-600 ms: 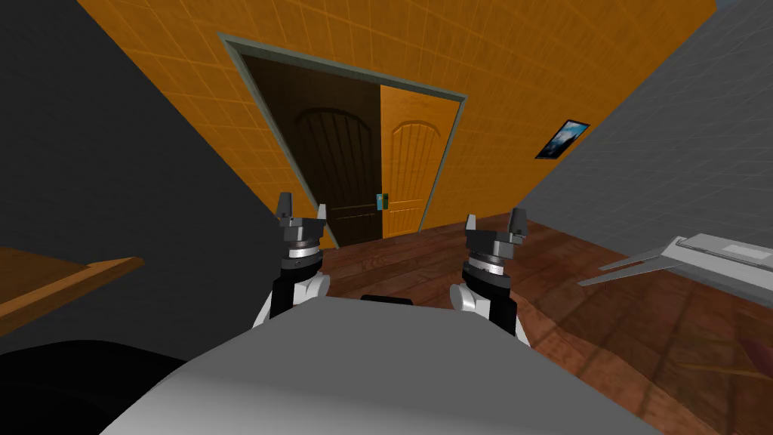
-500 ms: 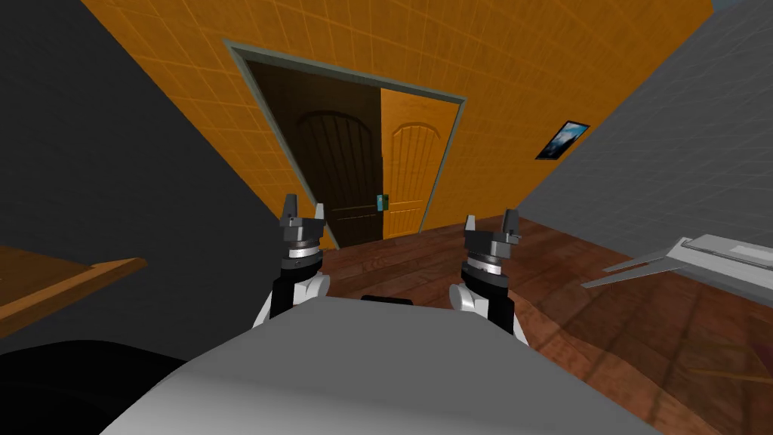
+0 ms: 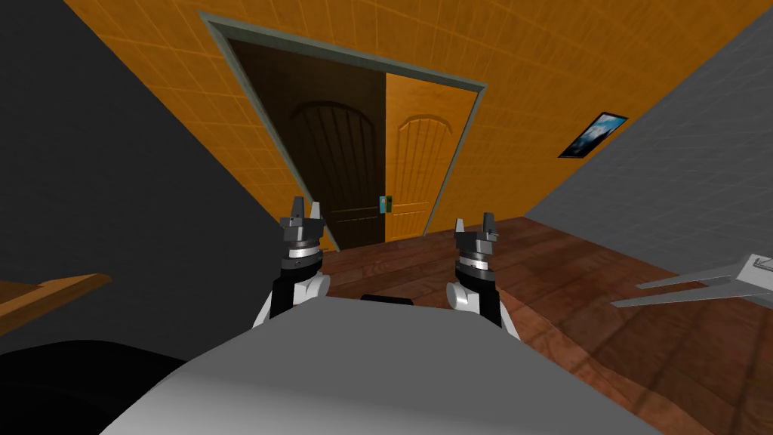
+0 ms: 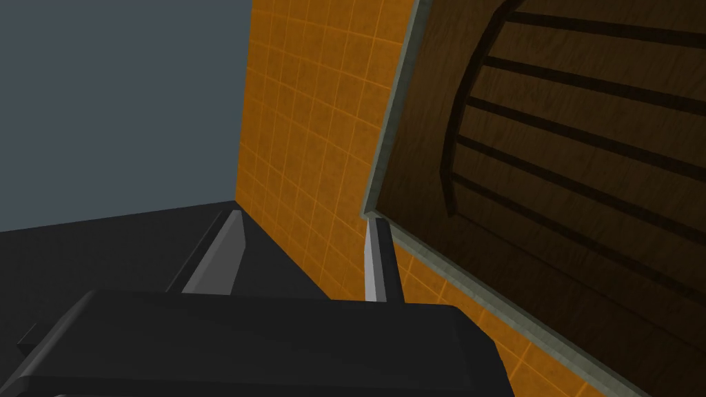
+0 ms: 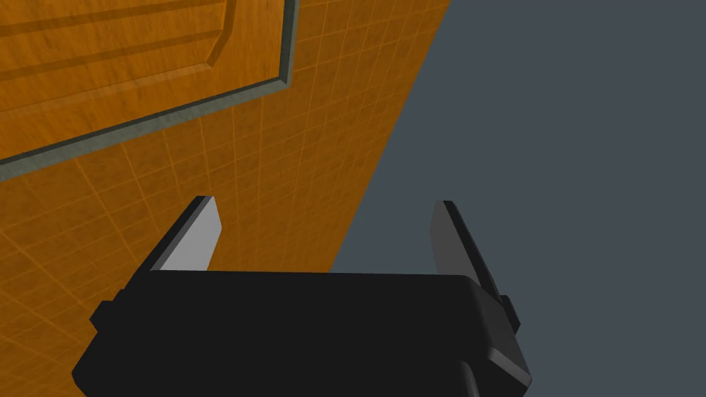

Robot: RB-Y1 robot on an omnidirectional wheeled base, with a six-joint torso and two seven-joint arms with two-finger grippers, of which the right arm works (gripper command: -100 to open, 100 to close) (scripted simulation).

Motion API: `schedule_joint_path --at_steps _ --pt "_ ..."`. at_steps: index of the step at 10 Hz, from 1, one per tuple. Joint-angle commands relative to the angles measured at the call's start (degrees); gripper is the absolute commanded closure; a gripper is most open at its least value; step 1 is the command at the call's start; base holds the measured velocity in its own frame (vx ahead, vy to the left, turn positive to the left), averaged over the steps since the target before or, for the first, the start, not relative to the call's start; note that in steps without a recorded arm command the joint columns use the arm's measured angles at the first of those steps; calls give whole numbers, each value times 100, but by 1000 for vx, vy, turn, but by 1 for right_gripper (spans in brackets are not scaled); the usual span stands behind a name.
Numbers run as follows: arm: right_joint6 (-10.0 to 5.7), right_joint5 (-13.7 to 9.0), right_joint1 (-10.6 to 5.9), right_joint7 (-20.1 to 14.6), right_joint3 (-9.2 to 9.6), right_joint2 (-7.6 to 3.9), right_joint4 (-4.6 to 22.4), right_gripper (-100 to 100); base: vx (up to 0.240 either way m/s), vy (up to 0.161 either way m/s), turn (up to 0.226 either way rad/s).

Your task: Pull the door open

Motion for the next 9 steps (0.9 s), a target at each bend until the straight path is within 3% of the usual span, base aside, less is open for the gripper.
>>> schedule_joint_path --at_steps 1,9 --pt "45 43 -111 -49 -28 -54 197 -100 109 24 41" --pt "271 350 -495 -314 -31 -275 1127 -100 107 21 62"
